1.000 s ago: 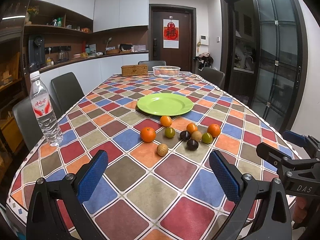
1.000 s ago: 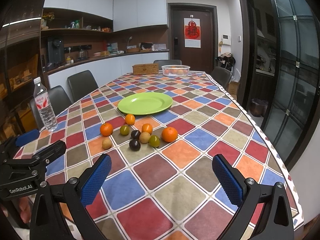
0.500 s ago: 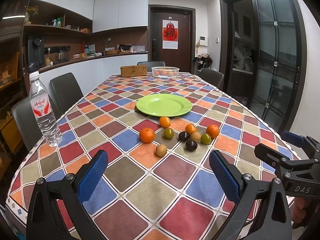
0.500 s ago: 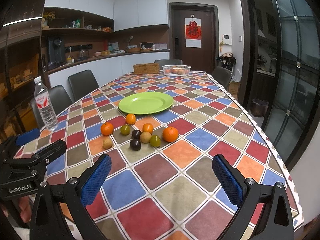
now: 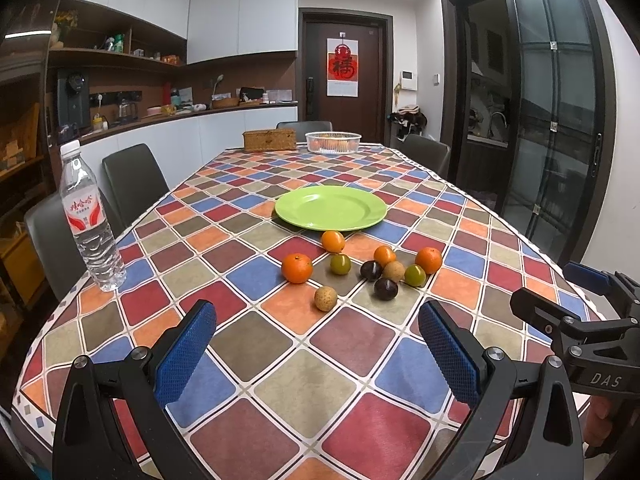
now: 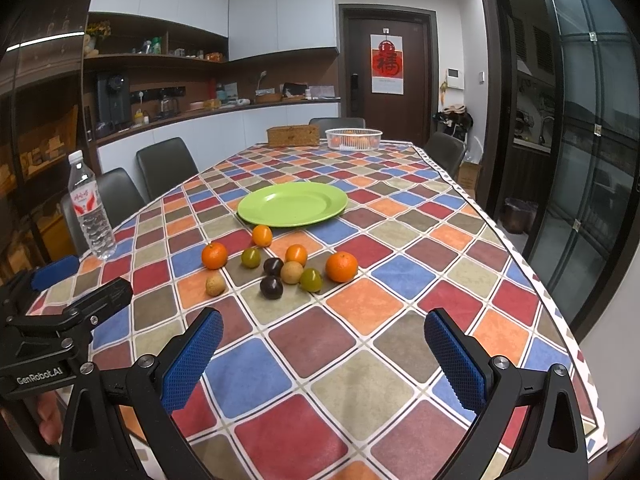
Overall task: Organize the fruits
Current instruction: 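Grasp the brown kiwi with the left tool while the right tool grasps a dark plum, then carry kiwi and plum onto the green plate and open both tools, then withdraw both tools from the plate back toward the loose fruits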
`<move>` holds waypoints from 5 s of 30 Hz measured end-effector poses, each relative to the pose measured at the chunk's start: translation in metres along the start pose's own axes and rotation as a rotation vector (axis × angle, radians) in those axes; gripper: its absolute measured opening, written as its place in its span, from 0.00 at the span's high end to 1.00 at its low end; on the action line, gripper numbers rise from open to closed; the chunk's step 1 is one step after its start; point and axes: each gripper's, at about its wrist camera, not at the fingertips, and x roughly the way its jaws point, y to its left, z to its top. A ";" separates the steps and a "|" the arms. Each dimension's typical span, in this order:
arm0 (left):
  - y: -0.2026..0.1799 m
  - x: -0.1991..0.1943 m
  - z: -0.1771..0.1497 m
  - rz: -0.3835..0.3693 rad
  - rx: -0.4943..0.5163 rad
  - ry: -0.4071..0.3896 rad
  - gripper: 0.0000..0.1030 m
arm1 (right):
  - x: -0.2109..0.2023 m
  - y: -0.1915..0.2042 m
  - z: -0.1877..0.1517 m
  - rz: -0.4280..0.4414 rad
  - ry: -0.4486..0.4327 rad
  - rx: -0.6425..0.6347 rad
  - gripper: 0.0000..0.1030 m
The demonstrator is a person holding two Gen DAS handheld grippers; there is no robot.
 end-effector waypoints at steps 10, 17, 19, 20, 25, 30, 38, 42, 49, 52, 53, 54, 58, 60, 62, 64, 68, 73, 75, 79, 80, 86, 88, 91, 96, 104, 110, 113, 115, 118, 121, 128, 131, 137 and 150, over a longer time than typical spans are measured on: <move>0.001 0.009 0.000 -0.010 0.012 0.019 0.00 | 0.019 0.003 -0.002 0.013 0.022 0.001 0.01; 0.005 0.020 0.008 -0.016 0.043 0.027 0.01 | 0.030 0.007 0.002 0.027 0.014 -0.031 0.01; 0.007 0.024 0.011 -0.018 0.051 0.025 0.01 | 0.034 0.010 0.005 0.034 0.007 -0.048 0.01; 0.009 0.027 0.012 -0.022 0.054 0.026 0.03 | 0.036 0.011 0.007 0.038 0.004 -0.054 0.01; 0.014 0.041 0.017 -0.041 0.076 0.039 0.10 | 0.051 0.017 0.016 0.063 0.004 -0.081 0.02; 0.017 0.059 0.019 -0.076 0.091 0.075 0.21 | 0.071 0.026 0.019 0.086 0.030 -0.107 0.08; 0.013 0.085 0.017 -0.109 0.143 0.126 0.36 | 0.102 0.033 0.020 0.136 0.101 -0.129 0.21; 0.014 0.097 0.016 -0.125 0.148 0.161 0.43 | 0.119 0.033 0.018 0.162 0.157 -0.125 0.30; 0.013 0.122 0.016 -0.156 0.163 0.238 0.53 | 0.141 0.036 0.016 0.202 0.224 -0.130 0.42; 0.012 0.133 0.014 -0.166 0.167 0.268 0.56 | 0.151 0.036 0.014 0.219 0.257 -0.132 0.48; 0.012 0.136 0.013 -0.168 0.167 0.276 0.57 | 0.154 0.036 0.013 0.227 0.269 -0.131 0.49; 0.012 0.139 0.012 -0.172 0.165 0.286 0.59 | 0.157 0.036 0.013 0.234 0.278 -0.131 0.52; 0.012 0.150 0.010 -0.185 0.148 0.320 0.62 | 0.166 0.039 0.012 0.255 0.302 -0.138 0.56; 0.012 0.155 0.010 -0.187 0.140 0.338 0.65 | 0.170 0.039 0.013 0.260 0.308 -0.141 0.56; 0.013 0.159 0.009 -0.192 0.132 0.353 0.67 | 0.173 0.040 0.013 0.268 0.313 -0.142 0.56; 0.012 0.162 0.009 -0.197 0.129 0.362 0.69 | 0.176 0.041 0.013 0.275 0.320 -0.144 0.61; 0.008 0.168 0.008 -0.196 0.129 0.379 0.72 | 0.182 0.042 0.012 0.284 0.337 -0.148 0.65; 0.008 0.171 0.008 -0.188 0.116 0.395 0.75 | 0.188 0.041 0.011 0.291 0.354 -0.149 0.72; 0.008 0.171 0.007 -0.183 0.116 0.394 0.75 | 0.190 0.040 0.010 0.299 0.362 -0.148 0.74; 0.006 0.170 0.008 -0.164 0.112 0.393 0.75 | 0.190 0.040 0.011 0.314 0.366 -0.147 0.75; 0.006 0.168 0.009 -0.162 0.109 0.390 0.75 | 0.189 0.039 0.011 0.321 0.366 -0.148 0.75; 0.006 0.153 0.027 -0.135 0.104 0.335 0.75 | 0.178 0.036 0.024 0.343 0.335 -0.133 0.75; 0.006 0.150 0.036 -0.125 0.109 0.311 0.75 | 0.175 0.034 0.029 0.346 0.318 -0.125 0.75; 0.003 0.150 0.049 -0.106 0.120 0.283 0.75 | 0.175 0.030 0.041 0.349 0.293 -0.110 0.75; -0.002 0.159 0.073 -0.084 0.143 0.238 0.75 | 0.181 0.022 0.066 0.350 0.251 -0.106 0.75; -0.008 0.187 0.106 -0.076 0.170 0.199 0.75 | 0.210 0.012 0.104 0.345 0.232 -0.113 0.75; -0.006 0.228 0.120 -0.079 0.156 0.255 0.75 | 0.244 0.005 0.125 0.337 0.267 -0.105 0.75; -0.002 0.251 0.124 -0.092 0.130 0.300 0.75 | 0.261 0.003 0.132 0.332 0.288 -0.113 0.75; 0.001 0.267 0.126 -0.099 0.110 0.336 0.75 | 0.272 0.003 0.136 0.330 0.308 -0.110 0.75; 0.005 0.288 0.126 -0.104 0.084 0.385 0.75 | 0.290 0.003 0.140 0.332 0.341 -0.100 0.75; 0.009 0.306 0.124 -0.109 0.070 0.430 0.75 | 0.308 0.004 0.140 0.328 0.384 -0.093 0.75; 0.011 0.323 0.120 -0.111 0.082 0.482 0.66 | 0.331 0.009 0.133 0.304 0.444 -0.111 0.74; 0.012 0.312 0.121 -0.107 0.092 0.451 0.61 | 0.326 0.005 0.132 0.296 0.436 -0.103 0.72; 0.012 0.277 0.126 -0.091 0.096 0.381 0.60 | 0.299 -0.002 0.136 0.281 0.367 -0.116 0.69; 0.001 0.171 0.128 -0.085 0.135 0.186 0.43 | 0.208 -0.004 0.132 0.293 0.218 -0.116 0.62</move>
